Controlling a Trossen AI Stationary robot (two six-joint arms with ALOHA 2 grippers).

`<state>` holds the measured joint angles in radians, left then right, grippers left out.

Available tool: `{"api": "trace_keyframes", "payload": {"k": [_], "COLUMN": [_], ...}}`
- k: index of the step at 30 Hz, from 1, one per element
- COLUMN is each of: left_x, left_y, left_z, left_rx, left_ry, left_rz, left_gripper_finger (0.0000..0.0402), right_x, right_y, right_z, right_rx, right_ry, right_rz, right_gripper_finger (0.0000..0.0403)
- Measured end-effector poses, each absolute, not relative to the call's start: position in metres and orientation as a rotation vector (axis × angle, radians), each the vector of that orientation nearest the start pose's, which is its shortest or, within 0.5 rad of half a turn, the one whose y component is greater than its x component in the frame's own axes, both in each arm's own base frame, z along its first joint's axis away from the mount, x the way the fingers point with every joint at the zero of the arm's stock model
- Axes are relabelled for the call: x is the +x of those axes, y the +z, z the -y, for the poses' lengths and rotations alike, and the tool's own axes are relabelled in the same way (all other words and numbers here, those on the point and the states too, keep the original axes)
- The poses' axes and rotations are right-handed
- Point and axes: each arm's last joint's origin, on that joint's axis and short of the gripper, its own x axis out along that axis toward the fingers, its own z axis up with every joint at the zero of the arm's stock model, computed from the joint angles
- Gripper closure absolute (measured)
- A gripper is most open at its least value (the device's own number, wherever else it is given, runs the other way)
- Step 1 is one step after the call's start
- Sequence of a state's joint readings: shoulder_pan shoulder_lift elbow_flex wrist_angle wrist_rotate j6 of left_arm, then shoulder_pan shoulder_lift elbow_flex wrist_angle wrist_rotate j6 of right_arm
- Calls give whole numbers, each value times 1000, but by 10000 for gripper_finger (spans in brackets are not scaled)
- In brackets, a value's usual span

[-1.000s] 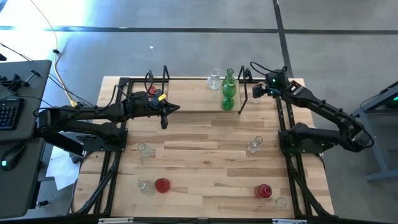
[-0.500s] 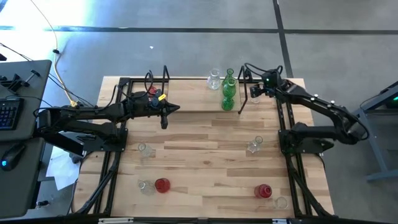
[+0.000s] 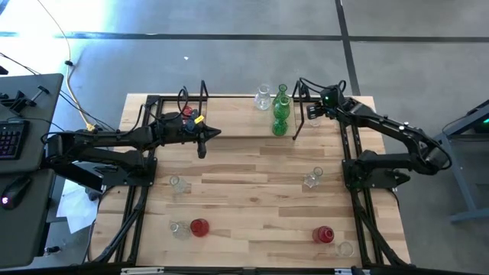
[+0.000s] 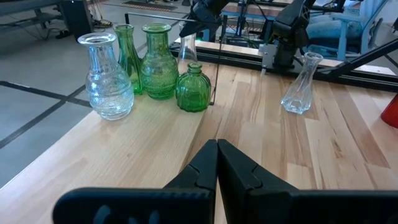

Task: Sort vases onto shelf
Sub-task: Put the top right transparent vase aligned with the other transparent vase on the shelf

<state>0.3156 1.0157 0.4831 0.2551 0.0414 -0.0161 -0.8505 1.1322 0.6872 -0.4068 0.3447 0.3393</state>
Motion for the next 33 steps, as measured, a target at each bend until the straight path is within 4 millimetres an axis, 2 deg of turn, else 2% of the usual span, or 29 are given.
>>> {"api": "trace_keyframes", "payload": {"k": [10,16,23,33], "left_x": [204,204,204,204], "left_y": [228,229,229,229], "left_z": [-68,-68,-68,-68], "left_rx": [-95,-92,-91,-82], "left_ry": [296,295,294,292], "left_rz": [-272,-269,-269,-269], "left_gripper_finger": [402,401,402,402], "right_x": [133,125,121,121], "right_y": [223,242,288,373], "right_z": [162,144,119,85], "right_rx": [516,533,495,386], "right_ry": [-1236,-1237,-1250,-1209], "right_rz": [-698,-709,-695,-556], "right_gripper_finger": [232,232,232,232]}}
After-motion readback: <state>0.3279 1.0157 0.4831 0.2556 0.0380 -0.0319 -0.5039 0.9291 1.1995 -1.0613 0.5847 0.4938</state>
